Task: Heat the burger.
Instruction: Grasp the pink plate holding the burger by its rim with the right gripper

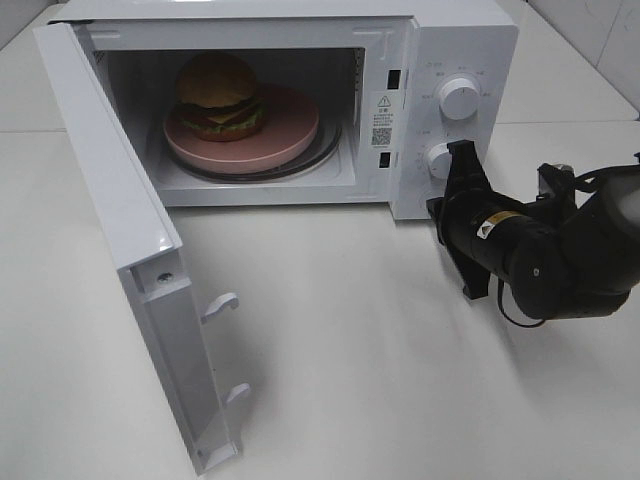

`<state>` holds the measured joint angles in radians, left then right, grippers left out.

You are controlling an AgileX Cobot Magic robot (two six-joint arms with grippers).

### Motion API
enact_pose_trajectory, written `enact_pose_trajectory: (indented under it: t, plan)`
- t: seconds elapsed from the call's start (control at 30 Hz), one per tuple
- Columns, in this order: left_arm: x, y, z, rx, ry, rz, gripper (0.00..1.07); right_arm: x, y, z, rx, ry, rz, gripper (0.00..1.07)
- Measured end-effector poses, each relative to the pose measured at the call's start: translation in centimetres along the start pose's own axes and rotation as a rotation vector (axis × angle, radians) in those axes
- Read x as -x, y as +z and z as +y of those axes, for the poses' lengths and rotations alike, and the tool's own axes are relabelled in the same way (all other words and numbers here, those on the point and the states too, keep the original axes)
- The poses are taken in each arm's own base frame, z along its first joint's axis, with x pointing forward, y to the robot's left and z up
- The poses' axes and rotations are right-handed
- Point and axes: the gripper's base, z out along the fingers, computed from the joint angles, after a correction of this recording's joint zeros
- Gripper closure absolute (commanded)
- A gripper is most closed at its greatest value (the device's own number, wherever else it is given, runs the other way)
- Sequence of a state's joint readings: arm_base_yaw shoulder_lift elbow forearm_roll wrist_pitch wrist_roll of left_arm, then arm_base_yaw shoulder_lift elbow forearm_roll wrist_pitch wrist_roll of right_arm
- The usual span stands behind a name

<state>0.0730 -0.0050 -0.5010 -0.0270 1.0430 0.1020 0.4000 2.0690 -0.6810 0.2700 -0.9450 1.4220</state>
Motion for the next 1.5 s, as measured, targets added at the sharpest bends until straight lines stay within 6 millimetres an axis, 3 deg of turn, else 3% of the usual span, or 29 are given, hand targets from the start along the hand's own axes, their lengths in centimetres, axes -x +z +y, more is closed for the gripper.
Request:
enact_pose_trajectory:
  t: [0.43, 0.53, 0.6, 0.7, 0.77, 0.8, 0.87, 1.07, 1.2, 1.33, 1.4, 1.43, 1.47, 1.5]
  plan:
    - [0.0, 0.0, 0.0, 0.0, 0.0, 0.0, 0.06, 0.7, -3.2, 0.2, -0.006, -0.108, -0.004, 1.04]
    - [0.0, 0.0, 0.0, 0.0, 0.0, 0.0, 0.06, 1.0, -4.5, 0.7, 0.001, -0.217, -0.009, 1.04]
    - [0.0, 0.0, 0.0, 0.0, 0.0, 0.0, 0.06, 1.2, -6.5, 0.7, -0.074, -0.454, 0.027, 1.04]
    - [0.0, 0.0, 0.0, 0.0, 0.0, 0.0, 0.06, 1.2, -7.0, 0.7, -0.1, -0.525, 0.047, 1.04]
    - [0.0, 0.0, 0.0, 0.0, 0.0, 0.0, 0.06, 1.1, -8.7, 1.4, -0.164, -0.799, 0.136, 1.04]
    - [0.0, 0.0, 0.0, 0.0, 0.0, 0.0, 0.06, 1.1, -8.7, 1.4, -0.164, -0.799, 0.136, 1.04]
    - [0.0, 0.0, 0.0, 0.0, 0.0, 0.0, 0.06, 1.0, -10.0, 1.8, -0.206, -0.967, 0.213, 1.03]
    - [0.0, 0.0, 0.0, 0.0, 0.0, 0.0, 0.06, 1.0, -11.6, 2.2, -0.237, -1.139, 0.31, 1.02]
    - [0.0, 0.0, 0.0, 0.0, 0.0, 0.0, 0.06, 0.6, -13.0, 1.7, -0.286, -1.276, 0.468, 1.0]
    - [0.0, 0.0, 0.0, 0.0, 0.0, 0.0, 0.06, 0.5, -13.5, 1.6, -0.281, -1.38, 0.539, 0.95]
    - [0.0, 0.0, 0.0, 0.0, 0.0, 0.0, 0.06, 0.4, -13.9, 1.5, -0.254, -1.53, 0.61, 0.83]
    - [0.0, 0.0, 0.0, 0.0, 0.0, 0.0, 0.06, 0.4, -13.9, 1.5, -0.254, -1.53, 0.61, 0.83]
    - [0.0, 0.0, 0.0, 0.0, 0.0, 0.0, 0.06, 0.4, -14.0, 1.5, -0.246, -1.56, 0.621, 0.68]
    - [0.0, 0.0, 0.0, 0.0, 0.0, 0.0, 0.06, 0.3, -14.1, 1.7, -0.234, -1.603, 0.648, 0.61]
